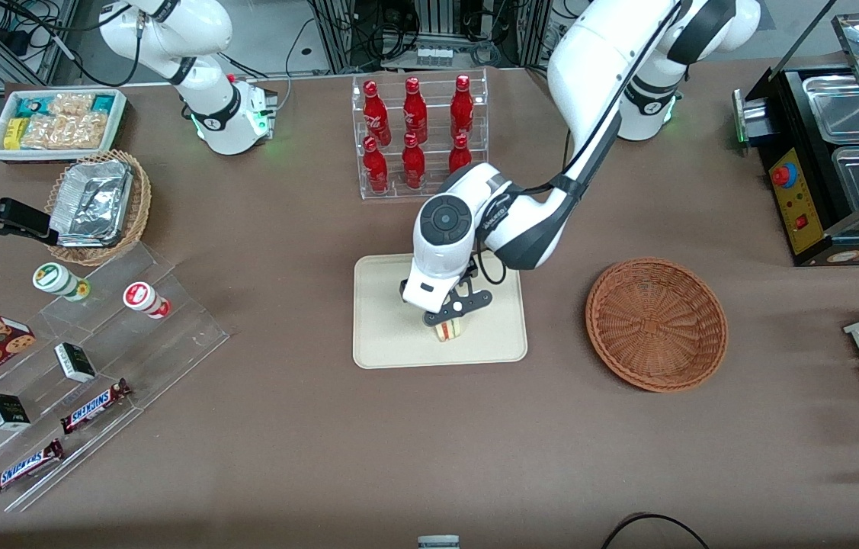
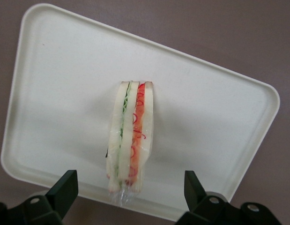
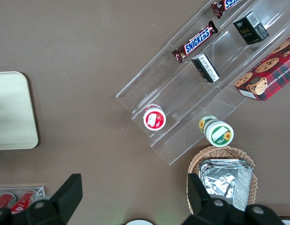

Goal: Place sandwich from basket to tray

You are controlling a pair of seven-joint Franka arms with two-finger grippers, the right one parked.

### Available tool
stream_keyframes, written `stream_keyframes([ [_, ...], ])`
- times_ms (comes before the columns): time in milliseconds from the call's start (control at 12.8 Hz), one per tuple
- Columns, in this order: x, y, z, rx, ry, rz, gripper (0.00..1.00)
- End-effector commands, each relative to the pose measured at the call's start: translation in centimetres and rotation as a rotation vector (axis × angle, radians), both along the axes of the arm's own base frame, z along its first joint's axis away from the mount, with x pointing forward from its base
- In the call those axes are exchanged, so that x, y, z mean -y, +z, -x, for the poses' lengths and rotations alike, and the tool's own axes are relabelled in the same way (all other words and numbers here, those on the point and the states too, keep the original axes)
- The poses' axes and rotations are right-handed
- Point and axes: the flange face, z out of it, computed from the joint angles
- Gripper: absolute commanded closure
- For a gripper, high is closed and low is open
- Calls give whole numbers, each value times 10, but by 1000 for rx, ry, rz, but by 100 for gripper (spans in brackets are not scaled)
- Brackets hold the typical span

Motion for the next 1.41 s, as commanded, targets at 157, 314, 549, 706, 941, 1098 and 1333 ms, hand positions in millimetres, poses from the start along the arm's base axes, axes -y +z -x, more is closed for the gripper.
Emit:
stream_keyframes([
  [157,-45,47,-26,19,-141,-40,0],
  [314,-85,63,-44,-11,-182,-58,0],
  [549,-156,78,-57,-81,-277,-100,0],
  [706,-213,89,-71,-90,-336,-81,0],
  [941,-292,112,-87,-125,-372,-61,0],
  [1098,-320,122,-83,-126,-458,-50,0],
  [1333,-357,144,-77,-91,-435,-58,0],
])
